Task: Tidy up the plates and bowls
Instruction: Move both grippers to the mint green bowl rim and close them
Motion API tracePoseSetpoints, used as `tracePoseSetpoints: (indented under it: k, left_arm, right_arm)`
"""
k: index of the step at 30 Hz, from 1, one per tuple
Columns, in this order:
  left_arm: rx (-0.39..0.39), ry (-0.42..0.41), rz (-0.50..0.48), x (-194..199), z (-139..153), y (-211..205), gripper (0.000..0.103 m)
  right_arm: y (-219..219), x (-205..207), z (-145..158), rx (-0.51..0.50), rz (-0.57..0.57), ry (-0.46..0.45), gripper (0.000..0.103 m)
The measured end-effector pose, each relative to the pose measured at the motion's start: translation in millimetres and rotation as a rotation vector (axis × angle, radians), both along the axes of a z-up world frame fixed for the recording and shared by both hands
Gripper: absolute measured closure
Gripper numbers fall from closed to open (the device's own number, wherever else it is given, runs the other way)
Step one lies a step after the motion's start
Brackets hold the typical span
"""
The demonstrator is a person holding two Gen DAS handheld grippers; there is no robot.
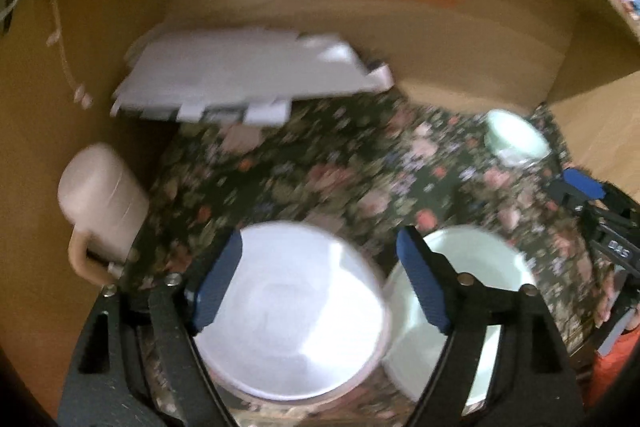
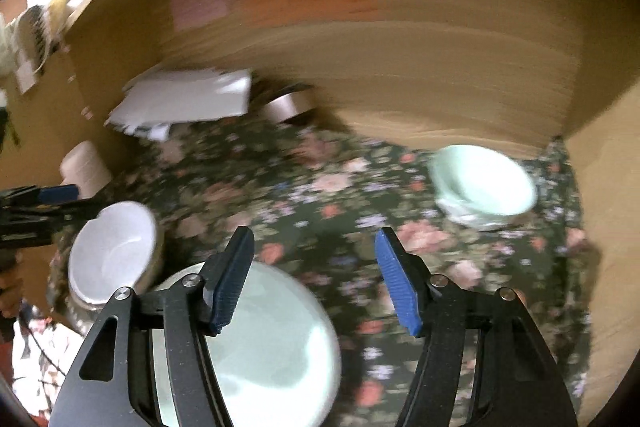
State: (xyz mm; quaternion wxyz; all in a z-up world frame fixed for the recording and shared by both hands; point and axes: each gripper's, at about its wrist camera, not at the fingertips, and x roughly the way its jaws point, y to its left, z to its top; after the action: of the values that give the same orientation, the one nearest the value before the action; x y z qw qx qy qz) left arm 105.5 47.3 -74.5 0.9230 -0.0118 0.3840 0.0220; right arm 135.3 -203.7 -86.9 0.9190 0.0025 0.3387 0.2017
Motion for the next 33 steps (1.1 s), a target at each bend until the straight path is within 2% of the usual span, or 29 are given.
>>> tracePoseSetpoints:
  k: [6,13,20,29,31,33]
  left_arm:
    - [0.026,-0.104,-0.079,17.1,19.3,-40.7,0.016]
    - [0.026,-0.116,-0.173,50.8,19.6,-81.9,0.016]
    - [0.043,-0.070,-0.233,96.4,6.8,-121.2,0.016]
    - [0.080,0.023,-0.273,151.2,-18.5,-152.6,0.016]
    - [0.074,0.043,-0.284,161.5,-22.6,-157.0,0.016]
    - [0.073,0.058,-0.290,171.3,-26.7,-161.6,0.016]
  right_arm:
    - [-41.6,23.2,1.9,0.007,-0.114,0.003,0.043]
    - [-78.9,58.3,-9.1,0.008,-0.221,0.041,0.043]
    - [-109.6,100.7,-31.7,0.033,-0.293,0.117,0.043]
    - [-125.3,149.0,-66.9,-0.001,-0.343,0.213,0.043]
    - [-128.1,157.4,-73.4,-0.003,-0.350,0.235,0.046]
    - [-130.5,164.8,-79.8,-0.002,-0.349,0.263,0.056]
